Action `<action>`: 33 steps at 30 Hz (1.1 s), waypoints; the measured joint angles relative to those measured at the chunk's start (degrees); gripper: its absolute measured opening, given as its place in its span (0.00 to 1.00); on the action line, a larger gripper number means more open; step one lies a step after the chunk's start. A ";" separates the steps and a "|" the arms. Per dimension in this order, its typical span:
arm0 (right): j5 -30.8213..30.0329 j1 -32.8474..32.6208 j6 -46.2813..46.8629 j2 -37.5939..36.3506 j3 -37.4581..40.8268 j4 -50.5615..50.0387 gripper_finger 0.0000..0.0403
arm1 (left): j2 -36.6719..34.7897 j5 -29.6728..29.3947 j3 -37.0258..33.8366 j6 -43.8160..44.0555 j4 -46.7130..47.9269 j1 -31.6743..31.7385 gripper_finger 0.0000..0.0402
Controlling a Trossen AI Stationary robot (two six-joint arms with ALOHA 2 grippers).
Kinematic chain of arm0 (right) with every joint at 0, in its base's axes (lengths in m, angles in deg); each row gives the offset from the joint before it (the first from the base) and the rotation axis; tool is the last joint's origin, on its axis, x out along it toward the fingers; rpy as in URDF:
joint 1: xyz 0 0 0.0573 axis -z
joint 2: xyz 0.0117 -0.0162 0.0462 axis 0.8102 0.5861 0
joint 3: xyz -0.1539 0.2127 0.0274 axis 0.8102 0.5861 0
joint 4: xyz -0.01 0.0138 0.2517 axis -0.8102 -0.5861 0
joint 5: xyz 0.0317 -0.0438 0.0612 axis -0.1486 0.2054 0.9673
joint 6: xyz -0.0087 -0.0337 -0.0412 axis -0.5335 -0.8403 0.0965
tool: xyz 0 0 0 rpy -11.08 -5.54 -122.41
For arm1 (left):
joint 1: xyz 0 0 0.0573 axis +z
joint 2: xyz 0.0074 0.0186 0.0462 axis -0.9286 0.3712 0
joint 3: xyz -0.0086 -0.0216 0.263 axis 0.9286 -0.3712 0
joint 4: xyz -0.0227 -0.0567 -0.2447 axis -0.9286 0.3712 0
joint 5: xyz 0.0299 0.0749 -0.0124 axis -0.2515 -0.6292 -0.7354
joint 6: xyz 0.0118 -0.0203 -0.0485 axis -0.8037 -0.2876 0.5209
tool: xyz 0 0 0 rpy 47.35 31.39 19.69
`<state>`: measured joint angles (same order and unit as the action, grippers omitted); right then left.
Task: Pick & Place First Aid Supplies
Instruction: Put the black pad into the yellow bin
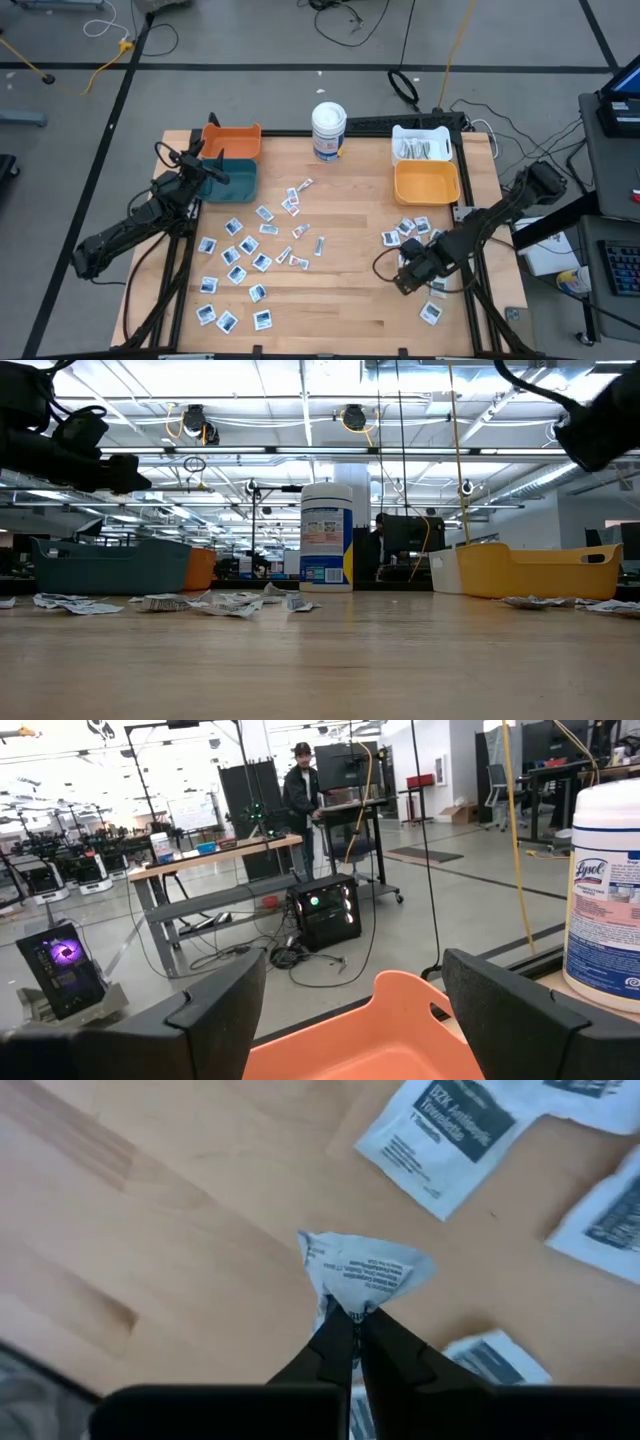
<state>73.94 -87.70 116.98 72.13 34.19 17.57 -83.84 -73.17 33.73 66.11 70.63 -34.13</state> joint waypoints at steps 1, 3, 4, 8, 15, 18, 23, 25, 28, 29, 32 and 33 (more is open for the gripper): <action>-0.05 0.80 -0.42 -0.83 -0.75 -1.61 0.01 | 0.01 0.00 -0.02 0.00 0.00 0.02 0.77; -0.21 2.66 -1.50 -2.28 -2.18 -5.23 0.01 | 0.01 0.00 -0.02 0.00 0.00 0.02 0.77; -0.24 3.63 -2.14 -2.91 -2.86 -7.15 0.01 | 0.00 0.00 -0.02 0.00 0.00 0.02 0.77; -0.51 7.97 -4.29 -5.44 -5.65 -15.18 0.01 | 0.00 0.00 -0.02 0.00 0.00 0.01 0.77; -1.52 15.76 -6.51 -7.74 -7.35 -22.56 0.01 | 0.02 0.00 -0.02 0.00 0.00 0.02 0.77; -1.76 19.61 -7.96 -8.15 -7.37 -23.50 0.01 | 0.02 0.00 -0.01 0.00 0.00 0.02 0.77; -2.53 28.72 -13.22 -8.12 -7.37 -26.25 0.01 | 0.00 0.01 -0.02 0.00 0.00 0.00 0.77; -3.54 32.68 -15.08 -8.12 -7.37 -27.34 0.01 | 0.02 0.00 -0.01 0.00 0.00 0.02 0.77; -4.77 38.99 -18.10 -8.12 -7.37 -28.92 0.02 | 0.02 0.01 -0.01 0.00 0.00 0.02 0.77; -5.13 41.15 -19.13 -8.12 -7.37 -29.40 0.02 | -0.01 0.00 0.00 0.00 0.00 0.02 0.77; -6.61 47.78 -22.54 -8.12 -7.37 -29.79 0.02 | 0.02 0.01 -0.01 0.00 0.00 0.01 0.77; -6.86 49.98 -23.74 -8.10 -7.37 -29.97 0.02 | 0.02 0.00 -0.01 0.00 0.00 0.02 0.77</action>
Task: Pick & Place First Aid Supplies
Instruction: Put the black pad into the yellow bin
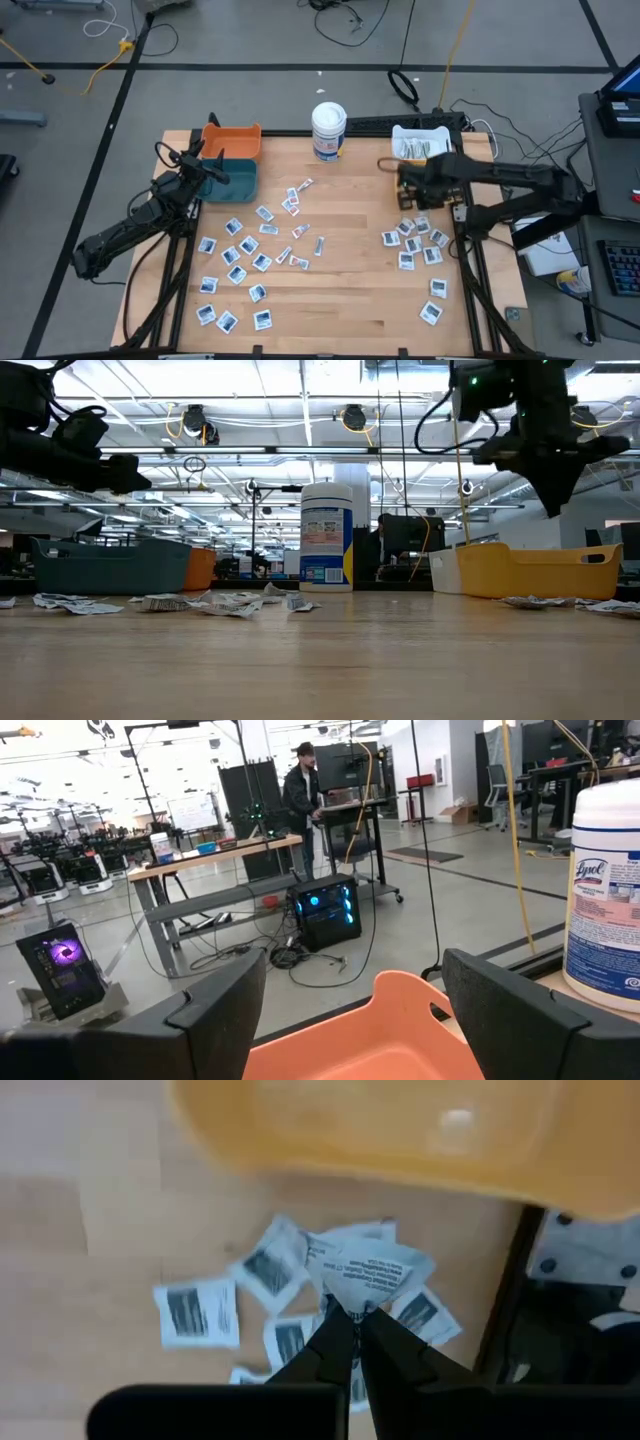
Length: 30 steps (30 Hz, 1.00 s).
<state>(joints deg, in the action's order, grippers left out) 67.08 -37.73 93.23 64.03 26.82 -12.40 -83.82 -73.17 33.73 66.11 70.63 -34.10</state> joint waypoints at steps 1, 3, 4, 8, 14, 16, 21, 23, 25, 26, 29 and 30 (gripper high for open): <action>-0.70 2.15 -1.24 0.00 0.00 -0.17 0.02 | 0.00 0.00 0.00 0.00 0.00 0.00 0.77; -2.13 6.44 -3.52 0.00 0.00 -0.56 0.02 | 0.00 0.00 -0.02 0.00 0.00 0.00 0.77; -2.86 8.44 -4.57 0.00 0.00 -0.62 0.02 | 0.00 0.00 -0.02 0.00 0.00 0.00 0.77; -5.25 15.85 -8.35 0.00 0.00 -1.47 0.02 | 0.00 0.00 0.00 0.00 0.00 -0.01 0.77; -9.34 23.68 -12.89 0.88 0.04 -1.30 0.02 | 0.00 0.00 0.00 0.00 0.00 0.00 0.77; -11.50 24.97 -13.79 1.59 0.73 -0.70 0.02 | -0.02 0.00 0.00 0.00 0.00 0.00 0.77; -12.86 26.58 -14.43 4.61 4.41 2.20 0.02 | -0.02 0.00 -0.02 0.00 0.00 0.00 0.77; -12.95 26.84 -15.07 5.74 6.55 4.77 0.02 | 0.00 0.00 -0.01 0.00 0.00 0.00 0.77; -13.08 27.14 -15.90 6.69 8.64 8.45 0.02 | 0.00 0.00 -0.02 0.00 0.00 0.00 0.77; -13.08 27.32 -16.25 7.19 9.67 10.41 0.02 | -0.01 0.00 -0.02 0.00 0.00 0.00 0.77; -13.04 27.82 -17.08 9.00 12.40 15.38 0.02 | -0.01 0.00 0.01 0.00 0.00 -0.01 0.77; -12.93 27.93 -17.19 9.55 13.11 16.37 0.02 | 0.00 0.00 -0.02 0.00 0.00 0.00 0.77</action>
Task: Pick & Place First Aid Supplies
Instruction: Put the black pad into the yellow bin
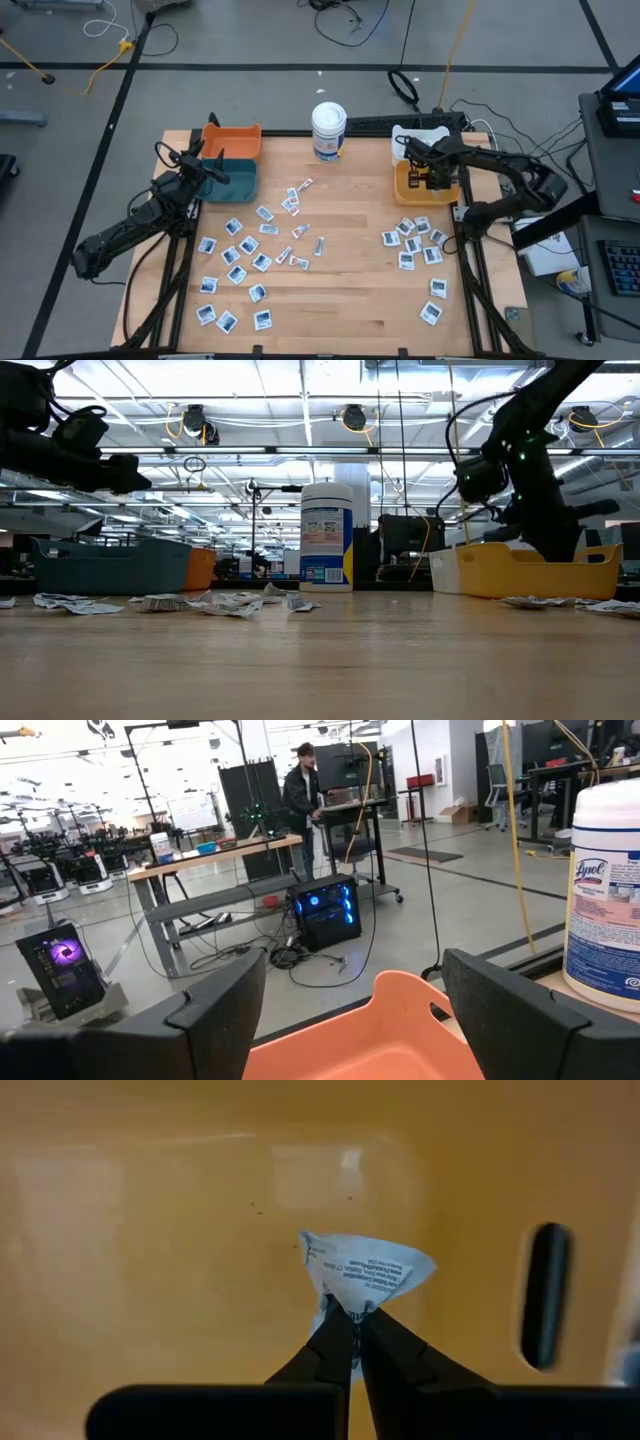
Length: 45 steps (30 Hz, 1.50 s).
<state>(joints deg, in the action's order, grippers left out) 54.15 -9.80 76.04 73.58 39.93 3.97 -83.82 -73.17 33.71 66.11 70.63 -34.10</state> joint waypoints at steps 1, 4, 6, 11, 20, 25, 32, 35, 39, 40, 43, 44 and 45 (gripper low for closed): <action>0.04 0.11 -0.01 0.43 0.53 0.59 0.02 | -0.02 0.00 0.02 0.00 0.00 -0.02 0.77; 0.05 0.32 -0.01 1.15 0.82 0.65 0.02 | 0.00 0.00 0.00 0.00 0.00 0.00 0.77; -0.31 0.42 0.31 1.15 0.82 0.85 0.02 | 0.00 0.00 0.00 0.00 0.00 -0.01 0.77; -0.19 1.01 1.37 1.15 0.82 1.05 0.11 | -0.01 0.00 0.00 0.00 0.00 -0.02 0.77; 1.87 1.00 0.24 -1.61 0.82 0.96 0.44 | -0.02 0.00 0.00 0.00 0.00 0.00 0.77; 9.87 0.98 0.85 -3.25 0.82 0.29 0.51 | 0.00 0.00 0.02 0.00 0.00 -0.02 0.77; 16.37 0.94 1.97 -6.08 0.25 -0.55 0.49 | -0.02 0.00 0.01 0.00 0.00 -0.02 0.77; 16.38 0.91 1.96 -7.01 -1.45 -1.77 0.48 | -0.02 0.00 0.02 0.00 0.00 0.00 0.77; 16.35 -0.55 1.96 -7.16 -4.99 -4.67 0.46 | -0.02 0.00 0.00 0.00 0.00 -0.02 0.77; 16.37 -0.96 2.06 -7.16 -5.89 -5.38 0.46 | 0.00 0.00 0.02 0.00 0.00 0.00 0.77; 16.35 -2.63 3.58 -7.16 -8.42 -7.36 0.45 | 0.00 0.00 0.00 0.00 0.00 -0.02 0.77; 16.35 -3.31 3.94 -7.16 -9.11 -7.88 0.45 | 0.00 0.00 0.02 0.00 0.00 0.00 0.77; 16.35 -4.13 4.31 -7.16 -9.67 -8.30 0.45 | 0.00 0.00 0.02 0.00 0.00 -0.02 0.77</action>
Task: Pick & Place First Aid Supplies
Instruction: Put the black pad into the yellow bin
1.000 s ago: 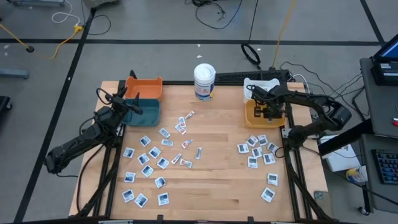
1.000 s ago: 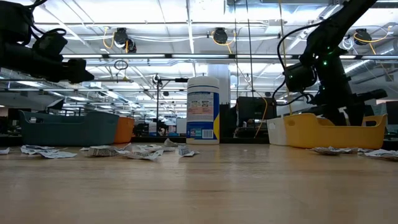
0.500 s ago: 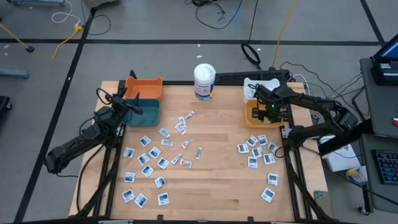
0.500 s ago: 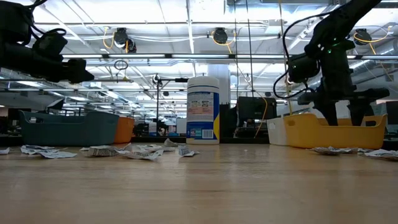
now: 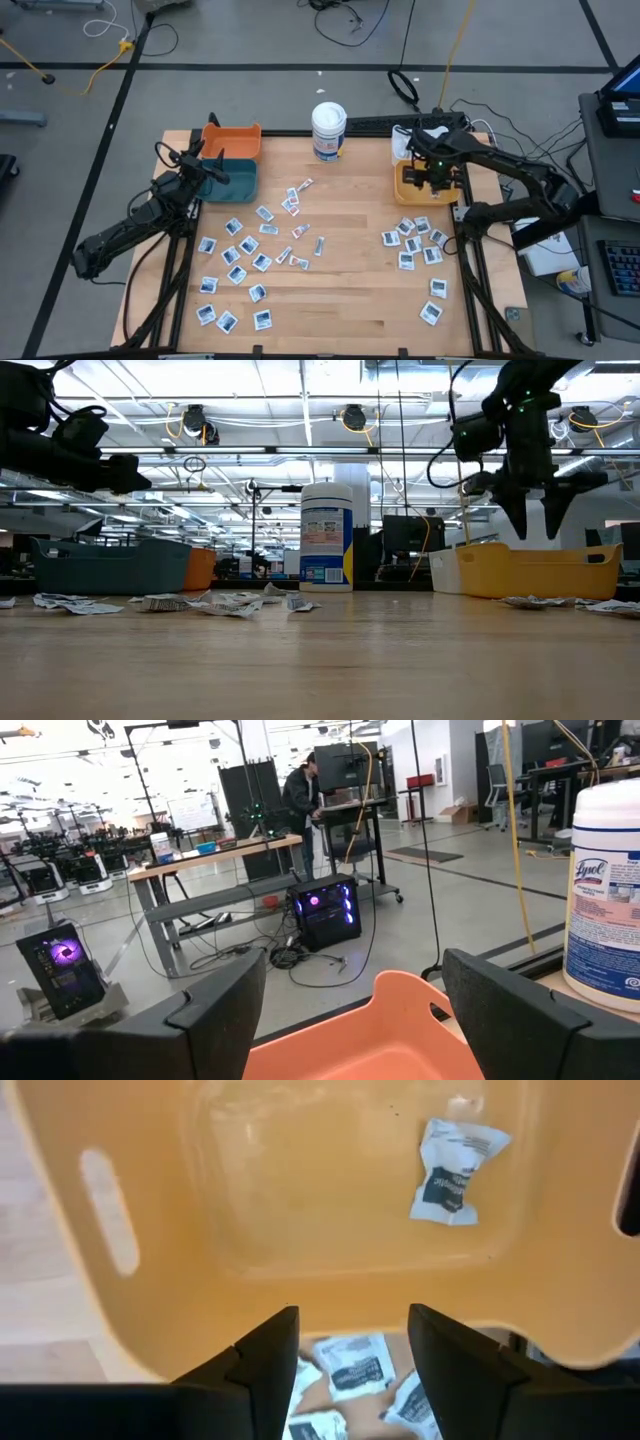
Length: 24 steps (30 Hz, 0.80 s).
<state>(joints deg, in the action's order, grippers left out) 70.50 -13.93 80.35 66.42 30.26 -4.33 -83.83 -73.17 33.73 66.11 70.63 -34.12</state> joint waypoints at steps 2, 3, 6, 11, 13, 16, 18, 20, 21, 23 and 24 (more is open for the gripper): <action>-0.02 -1.78 0.75 0.00 -0.97 -0.47 0.45 | 0.00 0.00 0.00 0.00 0.00 0.02 0.77; -0.01 -2.76 0.99 0.00 -1.27 -0.54 0.45 | 0.00 0.02 -0.01 0.00 0.00 0.00 0.77; 0.07 -6.17 2.62 0.00 -1.58 -0.93 0.45 | -0.01 0.00 0.00 0.00 0.00 0.00 0.77; 0.39 -15.37 6.85 0.00 -1.58 -1.61 0.45 | -0.01 0.00 0.00 0.00 0.00 0.02 0.77; 0.61 -19.49 8.60 -0.36 -1.58 -1.51 0.45 | 0.00 0.00 -0.02 0.00 0.00 0.02 0.77; 0.66 -26.24 12.05 -0.95 -1.63 -1.76 0.45 | -0.01 0.01 -0.01 0.00 0.00 0.00 0.77; 1.34 -30.75 14.54 -1.44 -1.63 -1.66 0.45 | -0.01 0.00 0.00 0.00 0.00 0.00 0.77; 2.23 -35.31 16.58 -1.77 -1.63 -1.63 0.45 | 0.00 0.01 -0.01 0.00 0.00 0.00 0.77; 2.75 -37.73 17.43 -1.79 -1.63 -1.63 0.45 | -0.02 0.00 0.00 0.00 0.00 0.02 0.77; 3.41 -42.70 18.67 -1.79 -1.63 -1.63 0.45 | -0.01 0.01 0.00 0.00 0.00 0.01 0.77; 3.41 -45.15 19.04 -1.79 -1.63 -1.61 0.45 | -0.02 0.01 -0.02 0.00 0.00 0.01 0.77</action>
<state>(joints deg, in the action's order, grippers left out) 73.91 -59.08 99.39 64.63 28.63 -5.94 -83.85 -73.15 33.71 66.11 70.63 -34.12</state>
